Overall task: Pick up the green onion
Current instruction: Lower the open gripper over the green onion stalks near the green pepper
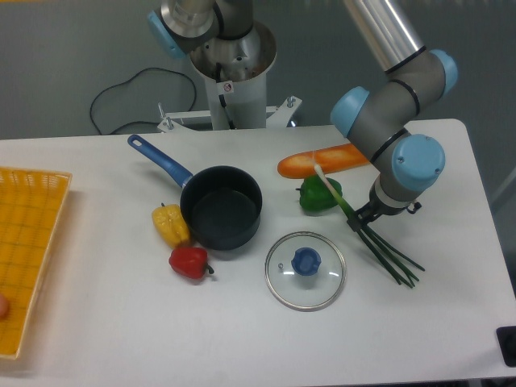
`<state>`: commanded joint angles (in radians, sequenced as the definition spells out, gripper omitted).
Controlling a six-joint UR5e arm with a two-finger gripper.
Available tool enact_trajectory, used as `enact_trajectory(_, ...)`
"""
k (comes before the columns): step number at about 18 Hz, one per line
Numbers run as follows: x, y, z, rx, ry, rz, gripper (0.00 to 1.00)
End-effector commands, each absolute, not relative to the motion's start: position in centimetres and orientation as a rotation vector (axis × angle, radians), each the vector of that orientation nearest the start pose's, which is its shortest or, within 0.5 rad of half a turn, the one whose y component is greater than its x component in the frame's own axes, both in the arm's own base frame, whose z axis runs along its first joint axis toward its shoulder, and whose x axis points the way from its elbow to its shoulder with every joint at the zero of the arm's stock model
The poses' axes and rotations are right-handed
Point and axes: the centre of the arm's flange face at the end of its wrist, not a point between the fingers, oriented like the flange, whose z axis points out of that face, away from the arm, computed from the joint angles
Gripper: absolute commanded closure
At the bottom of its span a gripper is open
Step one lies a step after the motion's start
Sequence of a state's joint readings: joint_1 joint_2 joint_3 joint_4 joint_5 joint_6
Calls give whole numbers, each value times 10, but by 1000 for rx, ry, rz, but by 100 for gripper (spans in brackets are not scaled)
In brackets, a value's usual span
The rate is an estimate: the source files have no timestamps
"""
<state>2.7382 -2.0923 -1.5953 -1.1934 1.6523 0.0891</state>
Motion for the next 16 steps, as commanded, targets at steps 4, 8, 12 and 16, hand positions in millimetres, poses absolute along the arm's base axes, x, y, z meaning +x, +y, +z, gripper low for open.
enact_trajectory(4,-529,365,199,-2856,-1699,-115,0)
enact_trajectory(8,-528,364,200,-2857,-1704,-136,1)
enact_trajectory(12,-527,366,200,-2843,-1692,-177,15)
enact_trajectory(16,-526,367,202,-2833,-1688,-190,32)
